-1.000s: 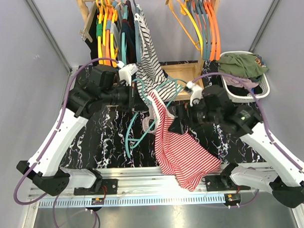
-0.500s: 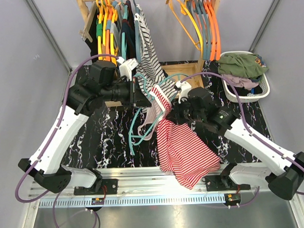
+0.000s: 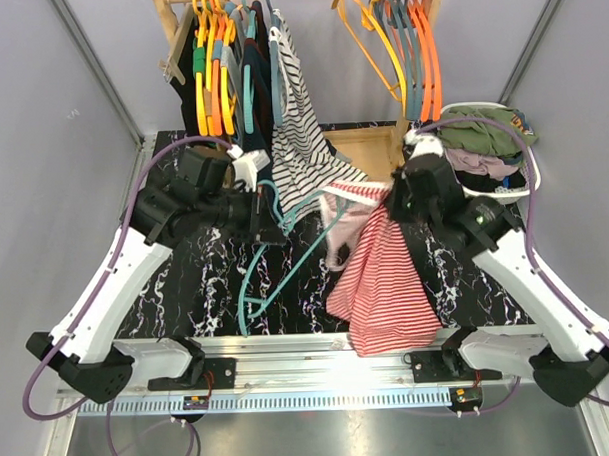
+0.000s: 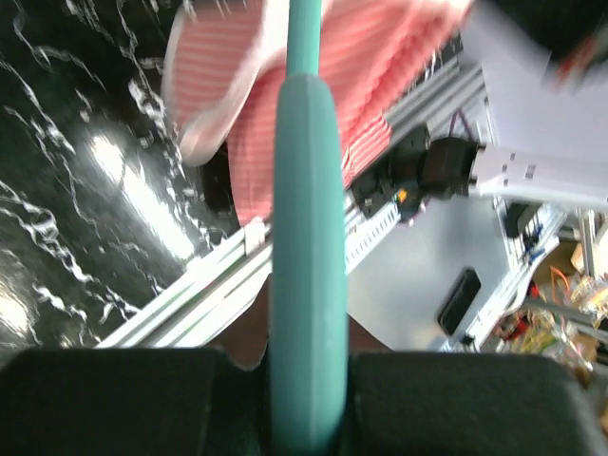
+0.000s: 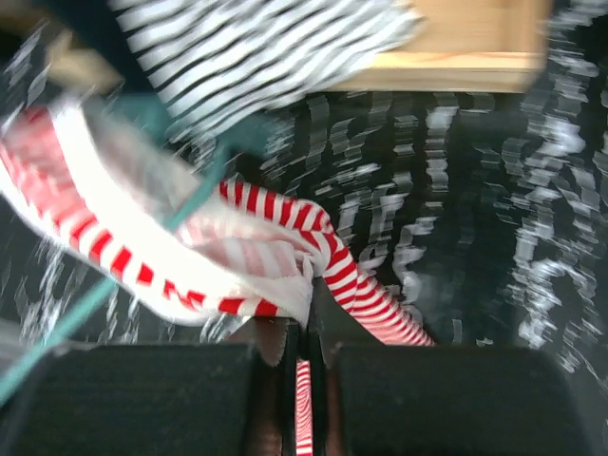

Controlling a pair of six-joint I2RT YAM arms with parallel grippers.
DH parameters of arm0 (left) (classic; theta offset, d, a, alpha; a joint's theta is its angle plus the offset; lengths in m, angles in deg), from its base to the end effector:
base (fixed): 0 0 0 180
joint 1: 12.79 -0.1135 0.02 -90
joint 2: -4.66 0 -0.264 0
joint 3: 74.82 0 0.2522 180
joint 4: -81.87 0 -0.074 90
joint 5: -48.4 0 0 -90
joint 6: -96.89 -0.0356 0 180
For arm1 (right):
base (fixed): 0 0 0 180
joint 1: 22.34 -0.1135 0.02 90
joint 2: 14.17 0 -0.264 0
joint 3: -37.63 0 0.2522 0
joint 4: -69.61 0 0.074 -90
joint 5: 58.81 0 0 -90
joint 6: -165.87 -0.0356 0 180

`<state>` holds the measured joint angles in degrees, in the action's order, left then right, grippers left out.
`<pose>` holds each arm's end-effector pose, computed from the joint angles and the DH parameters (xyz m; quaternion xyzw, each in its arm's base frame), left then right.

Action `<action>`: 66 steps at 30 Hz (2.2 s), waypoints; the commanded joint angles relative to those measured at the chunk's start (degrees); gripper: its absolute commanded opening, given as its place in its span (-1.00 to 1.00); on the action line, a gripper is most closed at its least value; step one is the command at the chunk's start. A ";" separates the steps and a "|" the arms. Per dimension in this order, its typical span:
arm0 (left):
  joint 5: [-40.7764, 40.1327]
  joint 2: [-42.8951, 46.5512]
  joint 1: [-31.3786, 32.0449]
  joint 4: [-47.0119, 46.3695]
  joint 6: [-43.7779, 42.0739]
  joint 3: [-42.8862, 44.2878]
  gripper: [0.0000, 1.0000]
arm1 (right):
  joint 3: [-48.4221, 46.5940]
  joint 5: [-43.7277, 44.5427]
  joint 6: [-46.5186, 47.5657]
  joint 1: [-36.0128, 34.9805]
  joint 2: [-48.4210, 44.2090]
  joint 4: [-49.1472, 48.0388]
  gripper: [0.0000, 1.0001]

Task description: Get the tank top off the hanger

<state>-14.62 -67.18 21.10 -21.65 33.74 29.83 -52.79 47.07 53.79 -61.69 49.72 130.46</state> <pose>0.1787 -0.1395 0.4280 0.1465 0.8867 -0.3784 0.2216 0.1754 0.1312 0.4022 -0.0677 0.8755 0.1312 0.4600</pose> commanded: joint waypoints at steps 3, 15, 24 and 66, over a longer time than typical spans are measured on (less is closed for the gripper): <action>5.72 5.03 -0.23 1.53 -1.36 -4.05 -1.00 | -2.71 6.62 -10.51 13.58 6.23 6.09 -1.00; -19.93 16.72 -0.58 5.32 5.05 1.21 -1.00 | 5.63 -15.78 -5.69 19.93 11.69 5.46 -1.00; -17.42 19.36 -0.75 -2.51 7.07 -3.34 -1.00 | 22.15 -17.73 -17.11 11.94 6.68 7.58 -0.95; -10.81 26.39 -0.84 -11.65 11.82 -13.37 -1.00 | -11.30 -9.92 -14.13 47.95 26.61 0.08 -1.00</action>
<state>-27.67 -41.38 20.49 -27.51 44.72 16.50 -45.54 30.24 36.15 -17.21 76.30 127.49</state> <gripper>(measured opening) 0.101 0.088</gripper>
